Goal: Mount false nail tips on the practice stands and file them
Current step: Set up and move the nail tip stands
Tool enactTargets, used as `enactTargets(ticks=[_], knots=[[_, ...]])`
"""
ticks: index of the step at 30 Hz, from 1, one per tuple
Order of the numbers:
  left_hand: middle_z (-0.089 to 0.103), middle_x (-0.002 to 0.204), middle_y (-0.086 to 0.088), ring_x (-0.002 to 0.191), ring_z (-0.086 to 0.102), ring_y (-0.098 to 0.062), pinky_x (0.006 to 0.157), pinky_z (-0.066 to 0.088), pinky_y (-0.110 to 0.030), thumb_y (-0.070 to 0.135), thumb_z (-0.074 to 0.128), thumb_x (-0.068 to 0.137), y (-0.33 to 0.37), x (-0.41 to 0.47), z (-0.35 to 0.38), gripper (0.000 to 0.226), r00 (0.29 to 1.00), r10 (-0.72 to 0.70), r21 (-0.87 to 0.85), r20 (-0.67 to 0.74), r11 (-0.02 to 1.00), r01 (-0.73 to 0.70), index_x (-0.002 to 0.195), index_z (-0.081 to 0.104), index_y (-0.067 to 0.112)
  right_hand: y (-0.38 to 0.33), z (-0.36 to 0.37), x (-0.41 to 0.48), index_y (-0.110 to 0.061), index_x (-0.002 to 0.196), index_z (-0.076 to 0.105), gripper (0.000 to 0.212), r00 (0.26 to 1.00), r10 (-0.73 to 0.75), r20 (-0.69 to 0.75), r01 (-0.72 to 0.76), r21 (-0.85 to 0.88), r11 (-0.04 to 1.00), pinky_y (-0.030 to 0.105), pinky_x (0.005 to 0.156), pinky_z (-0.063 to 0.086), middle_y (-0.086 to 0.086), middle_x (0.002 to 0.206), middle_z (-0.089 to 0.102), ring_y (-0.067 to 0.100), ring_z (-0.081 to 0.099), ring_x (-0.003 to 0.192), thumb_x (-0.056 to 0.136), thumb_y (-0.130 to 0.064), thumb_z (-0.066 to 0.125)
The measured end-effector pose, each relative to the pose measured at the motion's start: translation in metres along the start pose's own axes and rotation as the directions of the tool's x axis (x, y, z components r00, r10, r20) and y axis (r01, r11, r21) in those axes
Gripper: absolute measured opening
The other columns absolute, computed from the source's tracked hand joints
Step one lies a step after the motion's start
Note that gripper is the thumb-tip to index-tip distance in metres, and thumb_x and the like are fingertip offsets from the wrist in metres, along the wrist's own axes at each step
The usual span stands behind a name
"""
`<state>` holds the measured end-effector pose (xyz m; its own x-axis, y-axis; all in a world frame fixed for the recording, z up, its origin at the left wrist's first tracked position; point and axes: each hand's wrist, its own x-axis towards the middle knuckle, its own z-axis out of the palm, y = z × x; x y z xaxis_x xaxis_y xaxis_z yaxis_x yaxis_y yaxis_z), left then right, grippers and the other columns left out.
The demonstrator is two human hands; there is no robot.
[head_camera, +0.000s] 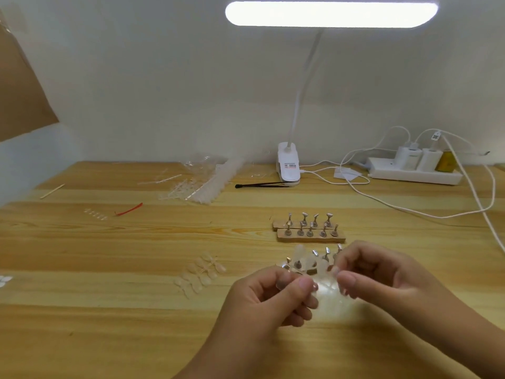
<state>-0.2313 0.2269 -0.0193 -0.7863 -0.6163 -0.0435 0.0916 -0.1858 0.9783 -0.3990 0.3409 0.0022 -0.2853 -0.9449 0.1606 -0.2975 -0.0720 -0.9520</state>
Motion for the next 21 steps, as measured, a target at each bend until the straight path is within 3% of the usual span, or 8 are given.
enactTargets(ticks=[4, 8, 12, 16, 17, 19, 21], knots=[[0.074, 0.074, -0.001, 0.063, 0.065, -0.004, 0.060, 0.050, -0.014, 0.032, 0.079, 0.076, 0.001, 0.000, -0.005, 0.015, 0.999, -0.013, -0.024, 0.034, 1.000, 0.014, 0.077, 0.080, 0.018, 0.001, 0.005, 0.001, -0.025, 0.081, 0.071, 0.021, 0.992, -0.053, -0.112, 0.038, -0.128, 0.991, 0.026, 0.069, 0.051, 0.001, 0.082, 0.067, 0.013, 0.062, 0.075, 0.070, -0.042, 0.071], [0.076, 0.081, 0.001, 0.067, 0.067, -0.002, 0.065, 0.051, -0.013, 0.029, 0.071, 0.075, 0.000, -0.001, -0.006, 0.013, 0.993, -0.056, 0.011, 0.104, 0.998, 0.055, 0.082, 0.082, 0.027, 0.002, 0.008, 0.000, -0.033, 0.081, 0.067, 0.013, 0.953, -0.246, -0.178, 0.168, -0.367, 0.915, 0.025, 0.070, 0.047, -0.006, 0.087, 0.065, 0.015, 0.060, 0.083, 0.080, -0.045, 0.070], [0.075, 0.078, 0.000, 0.067, 0.067, -0.004, 0.064, 0.051, -0.014, 0.027, 0.070, 0.074, -0.003, 0.000, -0.004, 0.017, 0.980, -0.141, -0.044, 0.139, 0.988, 0.149, 0.085, 0.082, 0.024, 0.002, 0.010, -0.004, -0.026, 0.082, 0.066, 0.014, 0.887, -0.432, -0.166, 0.289, -0.529, 0.798, 0.019, 0.073, 0.045, -0.012, 0.089, 0.060, 0.011, 0.061, 0.088, 0.079, -0.040, 0.065], [0.071, 0.071, -0.002, 0.060, 0.064, -0.006, 0.057, 0.050, -0.014, 0.023, 0.068, 0.073, -0.001, 0.002, -0.005, 0.019, 0.969, -0.196, -0.167, 0.149, 0.961, 0.220, 0.082, 0.082, 0.012, 0.001, 0.016, -0.008, -0.023, 0.083, 0.066, 0.011, 0.847, -0.530, -0.042, 0.382, -0.645, 0.662, 0.020, 0.078, 0.044, -0.012, 0.093, 0.057, 0.014, 0.060, 0.090, 0.084, -0.034, 0.065], [0.071, 0.071, -0.002, 0.061, 0.064, -0.006, 0.057, 0.050, -0.014, 0.024, 0.068, 0.074, 0.000, 0.001, -0.005, 0.019, 0.970, -0.187, -0.168, 0.154, 0.963, 0.212, 0.082, 0.082, 0.012, 0.001, 0.016, -0.008, -0.025, 0.083, 0.066, 0.010, 0.858, -0.513, -0.043, 0.377, -0.626, 0.683, 0.019, 0.078, 0.044, -0.013, 0.092, 0.057, 0.014, 0.060, 0.090, 0.083, -0.034, 0.065], [0.072, 0.074, 0.003, 0.065, 0.064, -0.004, 0.061, 0.049, -0.014, 0.028, 0.071, 0.076, 0.000, -0.001, -0.006, 0.018, 0.983, -0.107, -0.063, 0.149, 0.991, 0.117, 0.086, 0.082, 0.018, -0.004, 0.016, -0.007, -0.028, 0.080, 0.067, 0.010, 0.909, -0.405, -0.103, 0.312, -0.476, 0.822, 0.020, 0.076, 0.047, -0.010, 0.088, 0.061, 0.014, 0.061, 0.087, 0.080, -0.038, 0.067], [0.070, 0.082, 0.012, 0.073, 0.063, 0.001, 0.067, 0.047, -0.014, 0.039, 0.074, 0.079, -0.003, -0.004, -0.008, 0.019, 0.986, 0.101, 0.202, 0.132, 0.971, -0.126, 0.087, 0.080, 0.023, -0.009, 0.011, -0.006, -0.023, 0.078, 0.069, 0.023, 0.975, -0.178, -0.130, 0.160, -0.140, 0.977, 0.021, 0.073, 0.050, -0.006, 0.084, 0.065, 0.013, 0.062, 0.080, 0.072, -0.044, 0.074]])
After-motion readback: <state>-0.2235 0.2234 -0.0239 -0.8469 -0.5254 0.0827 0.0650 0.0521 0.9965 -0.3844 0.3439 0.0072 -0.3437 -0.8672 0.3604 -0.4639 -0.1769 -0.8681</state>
